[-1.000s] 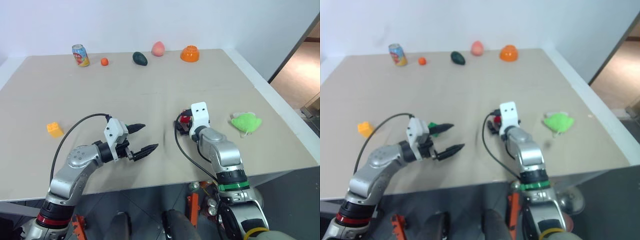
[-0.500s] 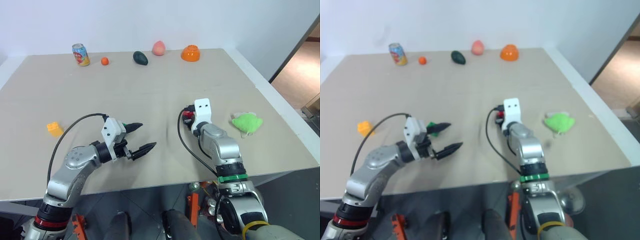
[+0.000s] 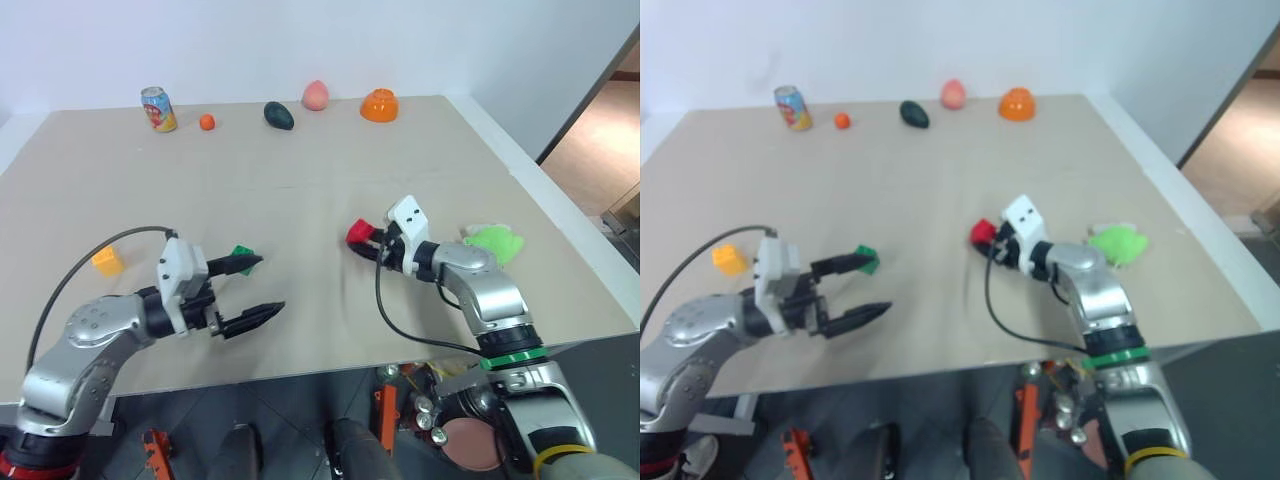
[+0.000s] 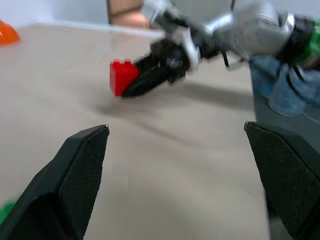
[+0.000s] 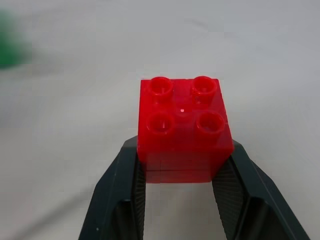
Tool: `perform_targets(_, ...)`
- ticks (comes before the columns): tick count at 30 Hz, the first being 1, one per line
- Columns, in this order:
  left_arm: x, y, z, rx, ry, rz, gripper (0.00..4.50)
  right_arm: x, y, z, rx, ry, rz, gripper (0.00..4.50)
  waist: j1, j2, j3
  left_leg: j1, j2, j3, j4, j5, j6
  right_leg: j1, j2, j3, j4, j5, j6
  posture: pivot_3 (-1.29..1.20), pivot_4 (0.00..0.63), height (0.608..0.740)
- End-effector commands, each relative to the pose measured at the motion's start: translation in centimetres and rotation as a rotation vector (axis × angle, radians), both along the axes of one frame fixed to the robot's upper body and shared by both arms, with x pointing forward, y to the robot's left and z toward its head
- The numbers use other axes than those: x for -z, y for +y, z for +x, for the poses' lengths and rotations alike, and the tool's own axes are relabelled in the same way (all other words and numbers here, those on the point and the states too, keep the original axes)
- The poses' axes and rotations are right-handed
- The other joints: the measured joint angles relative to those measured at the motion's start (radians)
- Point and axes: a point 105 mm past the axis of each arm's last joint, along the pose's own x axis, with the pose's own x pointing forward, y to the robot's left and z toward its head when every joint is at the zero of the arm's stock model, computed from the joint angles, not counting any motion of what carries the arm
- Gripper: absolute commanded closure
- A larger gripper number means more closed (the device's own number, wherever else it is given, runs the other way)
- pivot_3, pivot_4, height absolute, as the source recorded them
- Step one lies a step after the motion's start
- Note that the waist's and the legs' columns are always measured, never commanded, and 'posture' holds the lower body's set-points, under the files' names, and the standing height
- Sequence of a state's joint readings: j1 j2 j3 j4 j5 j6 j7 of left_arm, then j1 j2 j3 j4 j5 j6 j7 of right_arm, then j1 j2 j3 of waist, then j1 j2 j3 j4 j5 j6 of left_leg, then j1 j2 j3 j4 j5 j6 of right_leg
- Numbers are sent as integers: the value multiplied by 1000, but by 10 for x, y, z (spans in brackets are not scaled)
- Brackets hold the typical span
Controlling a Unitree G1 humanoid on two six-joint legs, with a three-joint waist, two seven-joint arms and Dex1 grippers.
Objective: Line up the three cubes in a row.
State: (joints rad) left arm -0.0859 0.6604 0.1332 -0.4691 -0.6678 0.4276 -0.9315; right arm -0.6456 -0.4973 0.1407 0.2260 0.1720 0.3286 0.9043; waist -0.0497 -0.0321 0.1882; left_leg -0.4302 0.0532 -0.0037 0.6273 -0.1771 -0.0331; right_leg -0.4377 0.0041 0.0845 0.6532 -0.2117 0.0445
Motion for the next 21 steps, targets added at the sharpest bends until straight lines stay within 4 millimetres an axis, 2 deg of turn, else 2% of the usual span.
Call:
perform_targets(1, -17, 10, -18, 26, -64, -8, 0, -4, 14, -19, -295, -51, -93, 3235, -1, 0, 0, 0, 1, 0, 0, 0, 0, 0, 0, 0, 0, 0, 0, 0, 150, 738)
perform_targets(4, -18, 25, -30, -22, -62, 7, 0, 2, 21, -29, -489, -19, -152, 3235, -5, 0, 0, 0, 3, 1, 0, 0, 0, -1, 1, 0, 0, 0, -2, 0, 150, 738)
perform_targets(8, -15, 32, -38, -81, -71, 11, 0, 5, 31, -29, -594, -5, -175, 3235, -6, 0, 0, 1, 4, 1, 0, 0, 0, 0, 2, 0, 0, 1, -3, 0, 150, 738)
perform_targets(16, -12, 22, -41, -125, -91, -46, 0, 16, 40, -22, -622, -6, -172, 3235, 2, 0, 0, 1, 4, 2, 1, 0, -1, 0, 2, 0, 0, 1, -3, 0, 150, 738)
perform_targets(21, -14, 26, -40, -129, -98, -43, 0, 20, 34, -21, -606, -15, -178, 3235, 1, 0, 0, 1, 5, 2, 1, 0, -1, 0, 3, 0, 0, 1, -4, 0, 150, 738)
